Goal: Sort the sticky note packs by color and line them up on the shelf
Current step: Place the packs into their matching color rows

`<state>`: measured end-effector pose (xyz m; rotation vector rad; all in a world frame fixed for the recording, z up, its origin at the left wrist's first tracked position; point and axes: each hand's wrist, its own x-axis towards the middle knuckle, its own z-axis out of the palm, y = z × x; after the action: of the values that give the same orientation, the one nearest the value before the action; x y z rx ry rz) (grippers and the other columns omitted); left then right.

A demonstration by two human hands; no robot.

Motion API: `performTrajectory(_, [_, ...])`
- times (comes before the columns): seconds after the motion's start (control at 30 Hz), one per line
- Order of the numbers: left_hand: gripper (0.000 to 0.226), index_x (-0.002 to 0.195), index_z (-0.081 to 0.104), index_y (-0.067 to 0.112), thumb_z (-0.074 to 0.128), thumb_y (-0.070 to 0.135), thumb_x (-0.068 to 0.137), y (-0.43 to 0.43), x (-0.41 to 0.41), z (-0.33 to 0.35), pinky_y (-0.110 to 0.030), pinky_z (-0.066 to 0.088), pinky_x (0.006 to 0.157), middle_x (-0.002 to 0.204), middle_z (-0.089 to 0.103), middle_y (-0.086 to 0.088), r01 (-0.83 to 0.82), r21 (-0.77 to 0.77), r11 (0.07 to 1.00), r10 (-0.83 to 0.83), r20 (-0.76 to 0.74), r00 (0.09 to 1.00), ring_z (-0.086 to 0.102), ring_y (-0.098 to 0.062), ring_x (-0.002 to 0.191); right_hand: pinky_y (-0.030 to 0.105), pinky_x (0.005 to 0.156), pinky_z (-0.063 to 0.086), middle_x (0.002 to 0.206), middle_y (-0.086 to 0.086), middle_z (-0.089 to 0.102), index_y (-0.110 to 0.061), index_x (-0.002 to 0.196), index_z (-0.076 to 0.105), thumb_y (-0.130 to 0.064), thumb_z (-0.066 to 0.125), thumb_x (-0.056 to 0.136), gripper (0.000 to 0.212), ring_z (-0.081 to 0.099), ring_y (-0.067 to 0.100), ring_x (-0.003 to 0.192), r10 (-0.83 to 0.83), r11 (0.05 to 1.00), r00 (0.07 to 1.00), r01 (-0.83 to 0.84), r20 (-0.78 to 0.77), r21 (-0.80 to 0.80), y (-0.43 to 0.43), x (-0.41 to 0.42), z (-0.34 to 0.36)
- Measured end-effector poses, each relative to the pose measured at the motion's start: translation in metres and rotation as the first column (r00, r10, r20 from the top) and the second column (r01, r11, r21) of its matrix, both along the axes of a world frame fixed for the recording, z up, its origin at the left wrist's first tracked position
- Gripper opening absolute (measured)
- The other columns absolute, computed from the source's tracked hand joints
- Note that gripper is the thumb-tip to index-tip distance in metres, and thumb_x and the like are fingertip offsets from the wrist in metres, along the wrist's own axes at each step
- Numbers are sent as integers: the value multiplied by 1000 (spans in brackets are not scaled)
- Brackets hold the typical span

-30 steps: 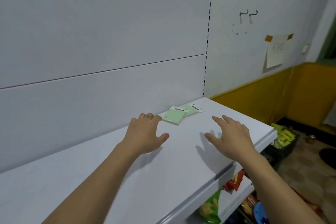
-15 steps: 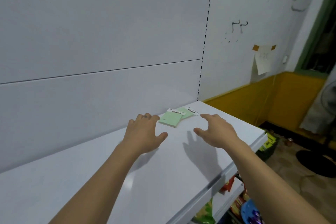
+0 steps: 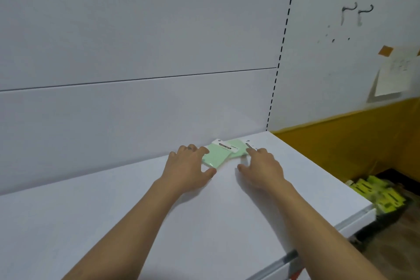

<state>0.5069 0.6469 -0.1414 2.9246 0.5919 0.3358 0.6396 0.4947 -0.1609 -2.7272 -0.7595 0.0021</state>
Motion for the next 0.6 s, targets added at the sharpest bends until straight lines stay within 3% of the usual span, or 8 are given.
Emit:
performTrajectory(0.27, [60,140,35,41,45,61,84,-13,37,-32,-39,32,100,147,34,-1,-146,-82,986,146,-12,989,29,-21,132,40,97,34,139,7,43,-29,145,31,-52,45,87,64,39,31,121,137,990,990,-138,26,30,11,55,-11])
performTrajectory(0.43, [59,142,31,44,39,64,87,-15,37,-46,-42,23,107,157,20,-2,-183,-27,983,182,-36,983,10,-20,143,38,87,34,125,6,55,-26,129,50,-57,38,88,52,43,32,107,113,991,979,-122,168,47,15,56,-27])
performTrajectory(0.6, [52,131,44,34,42,62,87,-8,21,-48,-43,25,106,153,29,-6,-243,-18,970,243,-21,970,14,-23,143,38,90,32,128,5,54,-27,131,52,-66,38,85,62,43,31,111,137,988,976,-146,170,43,14,57,-30])
